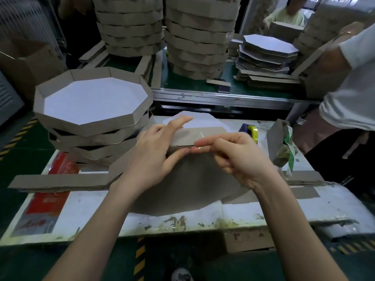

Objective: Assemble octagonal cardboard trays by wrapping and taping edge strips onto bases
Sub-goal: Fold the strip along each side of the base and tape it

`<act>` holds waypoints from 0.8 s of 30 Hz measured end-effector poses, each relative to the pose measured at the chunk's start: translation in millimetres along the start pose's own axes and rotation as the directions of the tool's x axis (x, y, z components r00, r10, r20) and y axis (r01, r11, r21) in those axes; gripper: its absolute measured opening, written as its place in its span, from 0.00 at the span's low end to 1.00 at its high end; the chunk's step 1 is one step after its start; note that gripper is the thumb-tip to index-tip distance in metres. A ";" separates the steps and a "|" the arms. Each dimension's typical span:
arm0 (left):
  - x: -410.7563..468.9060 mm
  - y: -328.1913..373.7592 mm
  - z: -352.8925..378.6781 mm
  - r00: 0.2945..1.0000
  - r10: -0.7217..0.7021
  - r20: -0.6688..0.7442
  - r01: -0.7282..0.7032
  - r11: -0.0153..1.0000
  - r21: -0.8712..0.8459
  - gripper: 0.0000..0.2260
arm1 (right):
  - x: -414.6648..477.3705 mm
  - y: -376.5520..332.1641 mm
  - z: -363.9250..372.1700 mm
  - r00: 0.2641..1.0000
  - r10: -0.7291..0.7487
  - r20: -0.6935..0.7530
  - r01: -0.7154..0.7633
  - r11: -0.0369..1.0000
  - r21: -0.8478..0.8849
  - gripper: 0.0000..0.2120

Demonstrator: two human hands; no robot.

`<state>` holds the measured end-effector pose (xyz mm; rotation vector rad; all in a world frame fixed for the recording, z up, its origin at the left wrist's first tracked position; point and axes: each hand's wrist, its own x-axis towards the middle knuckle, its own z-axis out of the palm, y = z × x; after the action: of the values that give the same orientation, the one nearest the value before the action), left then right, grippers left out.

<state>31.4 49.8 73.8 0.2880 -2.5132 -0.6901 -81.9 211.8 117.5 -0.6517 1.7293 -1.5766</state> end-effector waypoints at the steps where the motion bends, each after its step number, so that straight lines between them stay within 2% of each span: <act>1: -0.9 0.0 -0.7 1.000 0.025 -0.012 -0.025 1.000 -0.001 0.24 | -2.2 2.9 1.1 1.000 0.011 0.001 -0.011 1.000 0.013 0.15; 8: -0.4 0.5 -2.3 0.996 0.081 0.046 -0.086 0.988 0.125 0.20 | -5.6 17.3 5.8 0.999 0.031 -0.023 -0.029 0.996 0.089 0.17; 13: -0.5 0.7 -3.5 0.994 0.070 0.085 -0.084 0.979 0.184 0.17 | -6.3 21.1 4.6 0.999 0.027 -0.019 -0.025 0.995 0.098 0.17; 24: 3.9 5.4 -7.2 0.987 0.043 0.155 -0.096 0.930 0.355 0.19 | 2.1 34.1 2.0 1.000 -0.021 0.011 0.020 0.996 0.085 0.21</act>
<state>31.5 50.1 83.6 0.2827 -2.7688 -0.2199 -78.6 213.4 83.4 -0.6374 1.6426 -1.6476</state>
